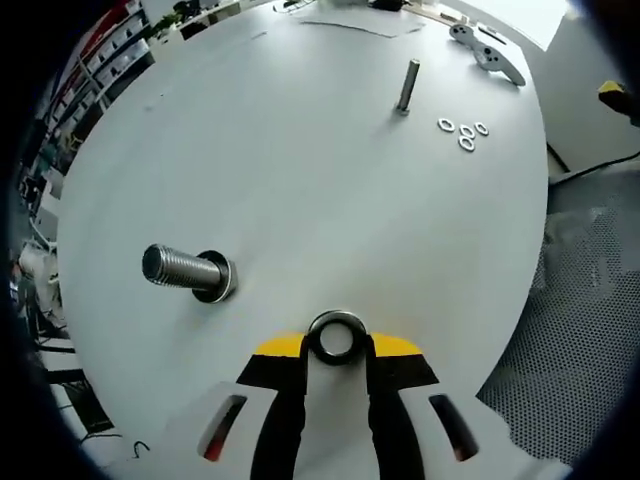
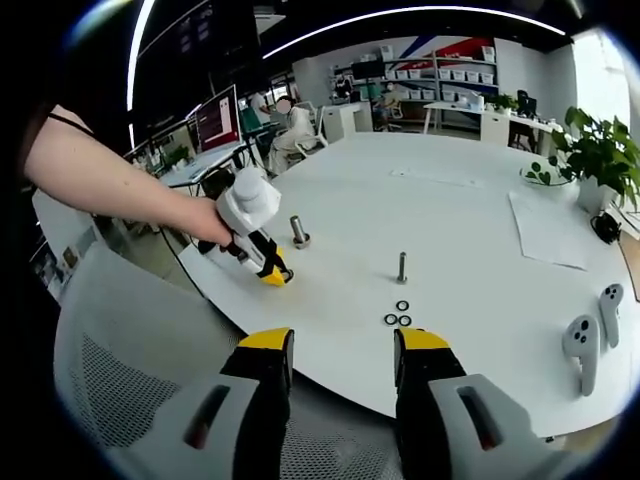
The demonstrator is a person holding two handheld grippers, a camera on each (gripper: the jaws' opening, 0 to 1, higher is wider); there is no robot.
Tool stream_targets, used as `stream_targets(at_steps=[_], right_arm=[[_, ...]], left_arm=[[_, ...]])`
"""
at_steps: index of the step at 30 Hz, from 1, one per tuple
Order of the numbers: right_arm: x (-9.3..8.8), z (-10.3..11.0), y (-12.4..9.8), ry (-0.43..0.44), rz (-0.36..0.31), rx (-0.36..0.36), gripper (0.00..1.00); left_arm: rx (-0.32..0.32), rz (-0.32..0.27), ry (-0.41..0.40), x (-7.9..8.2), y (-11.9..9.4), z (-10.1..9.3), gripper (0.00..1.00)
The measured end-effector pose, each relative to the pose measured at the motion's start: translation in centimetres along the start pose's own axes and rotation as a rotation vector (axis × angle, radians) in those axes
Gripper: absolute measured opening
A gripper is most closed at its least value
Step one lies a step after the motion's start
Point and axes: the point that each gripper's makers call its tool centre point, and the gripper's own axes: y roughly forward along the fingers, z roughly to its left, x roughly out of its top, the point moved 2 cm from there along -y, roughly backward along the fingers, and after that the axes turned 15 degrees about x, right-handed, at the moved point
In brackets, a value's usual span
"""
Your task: Place the washer onto the threaded stud by aligning its center hole with the stud, sliding it down to the base, and recovering from edge contact or off-axis alignment until the washer reaches the visible bottom stop.
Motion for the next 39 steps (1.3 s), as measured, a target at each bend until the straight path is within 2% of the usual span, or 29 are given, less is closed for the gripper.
stream_targets(at_steps=[4, 9, 17, 20, 22, 36, 39], right_arm=[[0.0, 0.0, 0.0, 0.004, -0.003, -0.001, 0.42], [-0.1, -0.1, 0.0, 0.006, 0.002, -0.003, 0.42], [0.0, -0.1, -0.1, 0.005, -0.004, -0.007, 0.42], [0.0, 0.0, 0.0, 0.004, -0.001, -0.004, 0.42], [-0.1, 0.1, 0.0, 0.0, 0.003, 0.0, 0.42], [-0.1, 0.2, 0.1, -0.005, 0.01, 0.004, 0.42], [-0.2, 0.2, 0.1, -0.004, 0.012, 0.005, 0.41]], left_arm=[[0.004, 0.024, 0.006, -1.4, -0.3, 0.3, 0.21], [-0.003, 0.049, 0.003, -2.3, -0.5, 0.3, 0.21], [-0.003, 0.084, -0.015, -2.1, -0.4, 0.3, 0.23], [-0.005, 0.086, -0.031, -2.1, -0.4, 0.0, 0.27], [-0.003, 0.085, -0.011, -2.1, -0.5, -0.2, 0.29], [0.009, 0.075, -0.036, -2.2, -0.4, -0.1, 0.27], [0.01, 0.077, -0.021, -2.2, -0.4, 0.2, 0.21]])
